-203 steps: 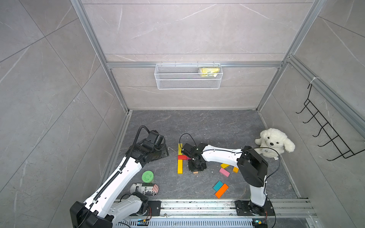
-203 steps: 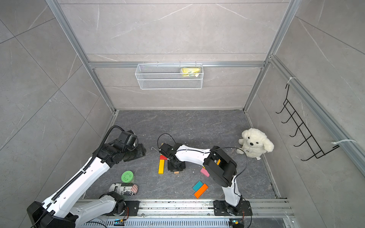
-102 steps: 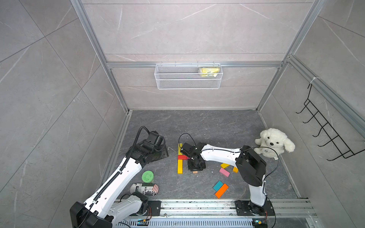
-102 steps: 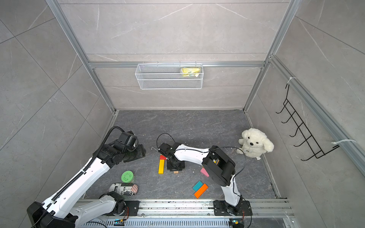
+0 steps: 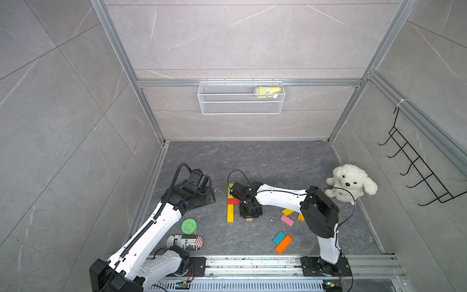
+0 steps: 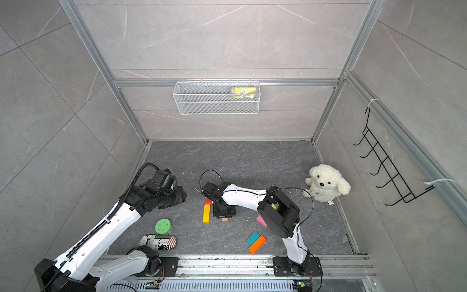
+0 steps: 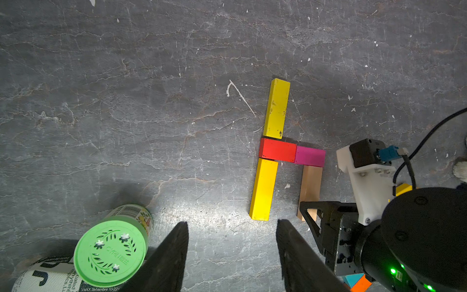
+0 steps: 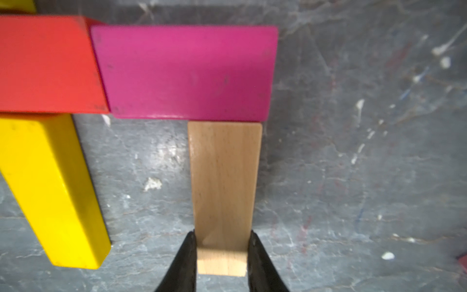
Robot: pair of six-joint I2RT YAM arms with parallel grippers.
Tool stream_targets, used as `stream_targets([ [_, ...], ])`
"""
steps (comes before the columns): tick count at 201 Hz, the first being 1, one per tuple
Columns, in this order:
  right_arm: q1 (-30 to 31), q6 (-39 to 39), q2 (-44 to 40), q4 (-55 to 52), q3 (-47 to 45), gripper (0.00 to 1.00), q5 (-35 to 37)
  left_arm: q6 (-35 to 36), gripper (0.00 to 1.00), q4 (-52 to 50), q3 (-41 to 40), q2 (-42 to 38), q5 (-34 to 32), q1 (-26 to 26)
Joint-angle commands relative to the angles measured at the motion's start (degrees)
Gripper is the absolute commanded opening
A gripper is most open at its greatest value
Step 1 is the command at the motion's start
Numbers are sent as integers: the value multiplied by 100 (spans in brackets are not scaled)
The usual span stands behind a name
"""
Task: Assemble the letter h with building blocks
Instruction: Assemble the building block at the center of the board, then pick up the building block from the center of the board.
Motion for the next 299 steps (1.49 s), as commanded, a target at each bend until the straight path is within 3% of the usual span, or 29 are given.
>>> stream_targets([
  [1, -4, 37, 106, -168, 154, 29, 83, 160, 61, 73, 2, -137, 48, 45],
  [84, -7, 251, -9, -171, 58, 33, 155, 177, 61, 91, -7, -110, 80, 40],
  [119, -9, 235, -22, -160, 63, 59, 106, 185, 61, 64, 24, -127, 74, 44],
  [165, 8, 155, -741, -341, -34, 63, 419, 195, 61, -45, 250, -135, 121, 43],
  [190, -63, 110, -1461, -705, -375, 66, 1044, 221, 61, -148, 487, -156, 87, 45],
  [215, -689, -9, -2258, -1055, -1046, 67, 1413, 236, 63, -173, 658, -171, 88, 39],
  [238, -1557, -148, -2713, -900, -1777, 67, 1168, 252, 63, -128, 731, -124, 100, 40],
  [299, -2537, 355, -2648, -6, -2601, 71, 690, 250, 64, -41, 603, -35, 177, 46],
])
